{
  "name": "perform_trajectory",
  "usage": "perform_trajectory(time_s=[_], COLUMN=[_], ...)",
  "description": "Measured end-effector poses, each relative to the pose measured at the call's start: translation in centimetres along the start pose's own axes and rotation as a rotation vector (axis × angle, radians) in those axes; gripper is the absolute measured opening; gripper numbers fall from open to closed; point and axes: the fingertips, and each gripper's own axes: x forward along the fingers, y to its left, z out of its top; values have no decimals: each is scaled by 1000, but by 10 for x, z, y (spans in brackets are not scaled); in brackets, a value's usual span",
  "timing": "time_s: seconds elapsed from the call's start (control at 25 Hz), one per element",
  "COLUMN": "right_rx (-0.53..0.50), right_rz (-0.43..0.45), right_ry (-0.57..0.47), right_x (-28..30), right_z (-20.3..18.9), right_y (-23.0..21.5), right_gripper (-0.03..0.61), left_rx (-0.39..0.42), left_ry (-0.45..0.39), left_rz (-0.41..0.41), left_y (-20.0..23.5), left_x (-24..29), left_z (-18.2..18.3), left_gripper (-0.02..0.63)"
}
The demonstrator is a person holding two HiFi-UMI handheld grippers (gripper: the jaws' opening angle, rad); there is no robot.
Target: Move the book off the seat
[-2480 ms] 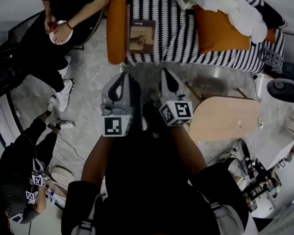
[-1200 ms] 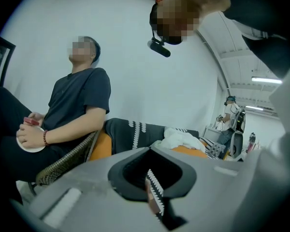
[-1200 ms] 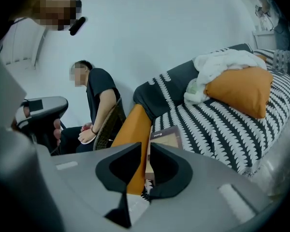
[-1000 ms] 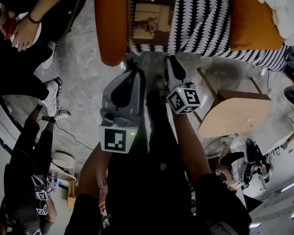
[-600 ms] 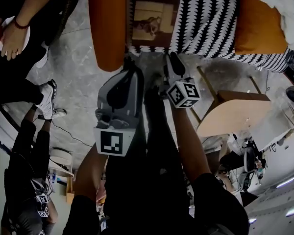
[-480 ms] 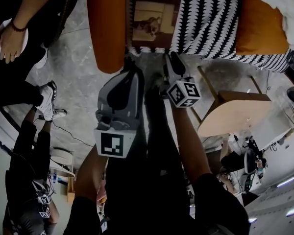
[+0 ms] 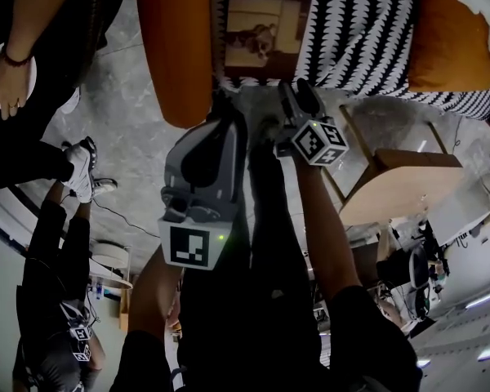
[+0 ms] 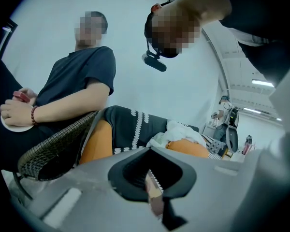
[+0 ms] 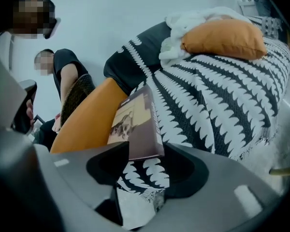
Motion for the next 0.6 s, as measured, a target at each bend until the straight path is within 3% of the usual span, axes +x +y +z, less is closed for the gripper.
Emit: perform_trajectory(time_s=[0.2,0.6], right_rx=[53,135], right_rz=[12,115], right_ry=[-1,-6], right_x=[7,24], right_z=[-10,-17], right_y=[-12,-5], right_gripper=[232,247], left_rx=[-9,-10], left_ry=[16,26], left_rz=[-3,-7], left_y=[1,6], left_x=[2,4], left_z=[-8,-18], left_gripper=[6,6])
